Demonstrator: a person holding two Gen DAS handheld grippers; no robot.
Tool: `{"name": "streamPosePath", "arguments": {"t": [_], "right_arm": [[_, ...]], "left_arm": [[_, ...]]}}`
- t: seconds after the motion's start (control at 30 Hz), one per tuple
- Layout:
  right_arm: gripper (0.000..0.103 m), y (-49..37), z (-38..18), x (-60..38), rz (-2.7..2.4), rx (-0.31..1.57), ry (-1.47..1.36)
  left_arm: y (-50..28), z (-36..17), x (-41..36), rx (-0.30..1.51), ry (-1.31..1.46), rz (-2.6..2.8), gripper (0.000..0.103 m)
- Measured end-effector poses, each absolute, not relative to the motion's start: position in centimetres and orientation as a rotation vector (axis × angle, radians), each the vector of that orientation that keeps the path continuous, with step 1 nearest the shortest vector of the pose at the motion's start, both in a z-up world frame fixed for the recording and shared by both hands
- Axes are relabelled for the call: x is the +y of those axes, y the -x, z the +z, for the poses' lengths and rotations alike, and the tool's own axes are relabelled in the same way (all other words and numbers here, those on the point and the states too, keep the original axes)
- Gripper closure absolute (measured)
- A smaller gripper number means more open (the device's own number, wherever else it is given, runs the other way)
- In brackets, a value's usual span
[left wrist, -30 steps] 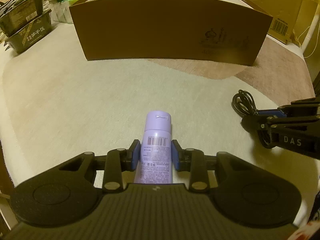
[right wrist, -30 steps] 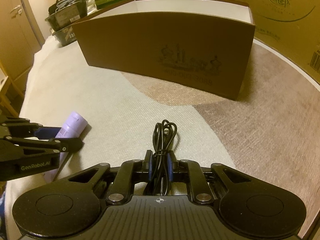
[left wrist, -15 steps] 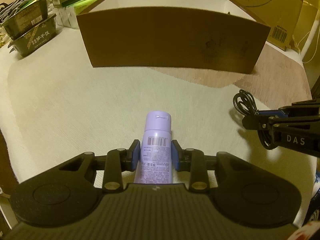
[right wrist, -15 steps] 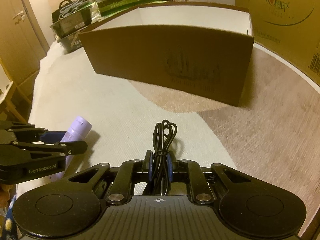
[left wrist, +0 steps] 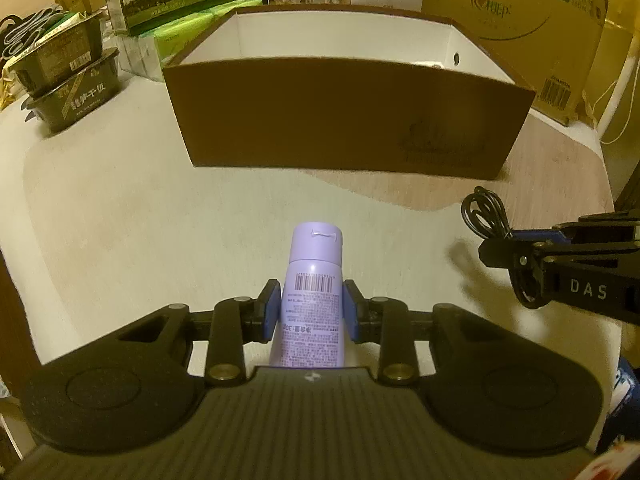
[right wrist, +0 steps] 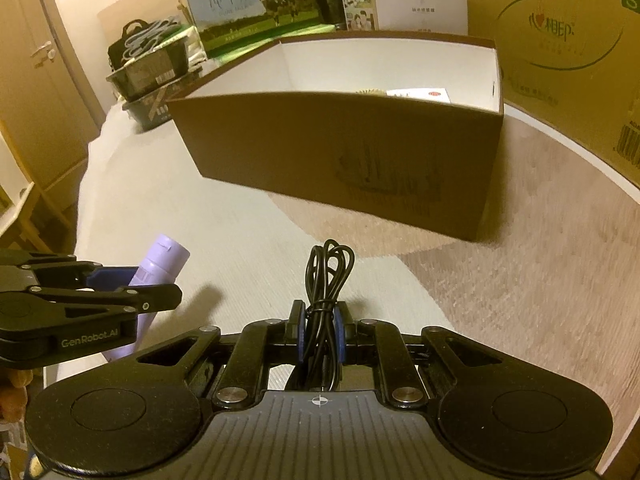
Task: Organize rigid objects
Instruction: 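Lift the purple tube and black cable and carry them toward the brown box, then lower the purple tube and cable into the box and open both tools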
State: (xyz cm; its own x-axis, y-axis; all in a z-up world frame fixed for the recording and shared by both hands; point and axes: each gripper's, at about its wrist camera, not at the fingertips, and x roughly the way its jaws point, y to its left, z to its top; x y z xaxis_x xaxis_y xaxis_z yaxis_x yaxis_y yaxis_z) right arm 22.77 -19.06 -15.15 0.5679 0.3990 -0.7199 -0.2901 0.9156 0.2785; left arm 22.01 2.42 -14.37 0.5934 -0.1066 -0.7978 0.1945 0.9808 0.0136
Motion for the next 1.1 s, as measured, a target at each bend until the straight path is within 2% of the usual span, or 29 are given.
{"name": "streamPosePath", "arguments": {"t": [0.53,1.1], "right_arm": [[0.088,-25.6,-11.1,-19.3,0.419,0.776,-0.131],[0.088,-34.9,-6.3,-18.6,0.446,0.715,-0.205]], "left_arm": [[-25.7,-9.3,2.9,0.81,-0.099,-0.188,0.073],[-34.6,-4.8,1.2,0.726,-0.184,-0.235,0.073]]}}
